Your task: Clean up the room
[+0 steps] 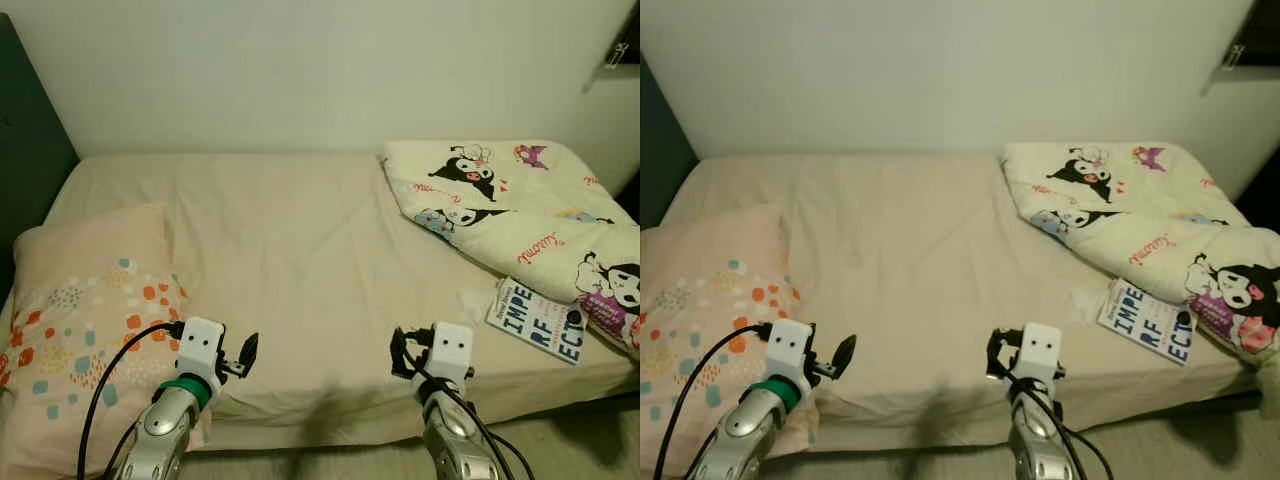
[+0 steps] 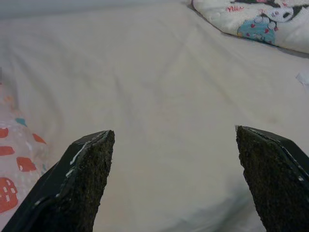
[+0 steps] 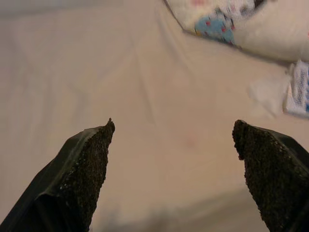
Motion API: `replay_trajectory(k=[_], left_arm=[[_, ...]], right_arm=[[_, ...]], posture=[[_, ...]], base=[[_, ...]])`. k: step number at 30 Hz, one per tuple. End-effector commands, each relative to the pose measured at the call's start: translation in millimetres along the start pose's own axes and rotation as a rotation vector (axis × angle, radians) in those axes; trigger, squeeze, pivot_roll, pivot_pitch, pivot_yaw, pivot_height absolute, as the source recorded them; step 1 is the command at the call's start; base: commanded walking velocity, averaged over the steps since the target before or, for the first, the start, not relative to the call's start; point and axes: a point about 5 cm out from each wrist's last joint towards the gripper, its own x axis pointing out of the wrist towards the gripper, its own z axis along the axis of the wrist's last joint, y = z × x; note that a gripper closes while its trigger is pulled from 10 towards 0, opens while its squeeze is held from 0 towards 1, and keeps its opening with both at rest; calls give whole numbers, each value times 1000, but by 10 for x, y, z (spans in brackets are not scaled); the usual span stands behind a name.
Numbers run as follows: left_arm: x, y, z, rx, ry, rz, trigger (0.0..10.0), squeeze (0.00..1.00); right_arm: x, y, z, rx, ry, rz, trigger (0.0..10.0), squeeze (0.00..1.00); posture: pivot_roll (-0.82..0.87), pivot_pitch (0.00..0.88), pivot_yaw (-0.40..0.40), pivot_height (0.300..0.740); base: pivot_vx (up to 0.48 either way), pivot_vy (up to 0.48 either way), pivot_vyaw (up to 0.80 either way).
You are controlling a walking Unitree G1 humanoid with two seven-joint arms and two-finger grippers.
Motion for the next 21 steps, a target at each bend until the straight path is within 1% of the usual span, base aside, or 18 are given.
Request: replay_trajectory(k=[1,2,4,6,7,9,12,13,14,15,16,19,20,21], left_arm=[[-15,-4,7,-7,-21,16,10000,1000],[-19,-3,32,-7,-43,22,10000,1000],[-21,-4,36,-3,-47,22,10000,1000],[-32,-1,62,-13,-74,34,10000,1000],[-32,-1,62,-13,-74,34,10000,1000],[-42,7,78,-24,-90,44,10000,1000],[-47,23,81,-61,-94,51,10000,1000],[-43,23,78,-72,-92,52,10000,914],[-43,23,78,-72,-92,52,10000,914],[-42,20,76,-78,-91,55,10000,647],[-45,28,81,-79,-98,75,10000,0],[-52,38,83,-76,-104,105,10000,0],[-64,29,51,-54,-87,118,10000,0],[-71,13,29,-38,-74,112,10000,0]], right_arm=[[-24,33,18,7,-30,22,10000,1000],[-30,45,40,3,-52,30,10000,1000],[-31,45,44,2,-58,28,10000,1000],[-22,3,38,14,-55,-20,10000,1000],[-22,3,38,14,-55,-20,10000,1000],[-18,-10,40,44,-57,-33,10000,1000],[-17,0,34,42,-51,-18,10000,988],[-14,12,23,28,-39,-10,10000,431],[-14,12,23,28,-39,-10,10000,431],[-16,22,11,19,-31,-4,10000,184],[-22,23,-8,3,-23,-5,10000,0],[-29,12,-33,-21,-15,-18,10000,0],[-31,-8,-45,-35,-13,-43,10000,0],[-34,-9,-49,-29,-13,-49,10000,0]], posture=[[113,0,21,740],[114,0,18,740],[114,0,18,740],[123,0,10,740],[123,0,10,740],[123,0,10,740],[122,0,10,740],[122,0,10,740],[122,0,10,740],[119,0,7,740],[118,0,2,740],[119,0,0,740],[121,0,-6,740],[120,0,-9,740]], base=[[0,0,0],[0,0,0],[0,0,0],[0,0,0],[0,0,0],[0,0,0],[0,0,0],[0,0,0],[0,0,0],[0,0,0],[0,0,0],[0,0,0],[0,0,0],[0,0,0]])
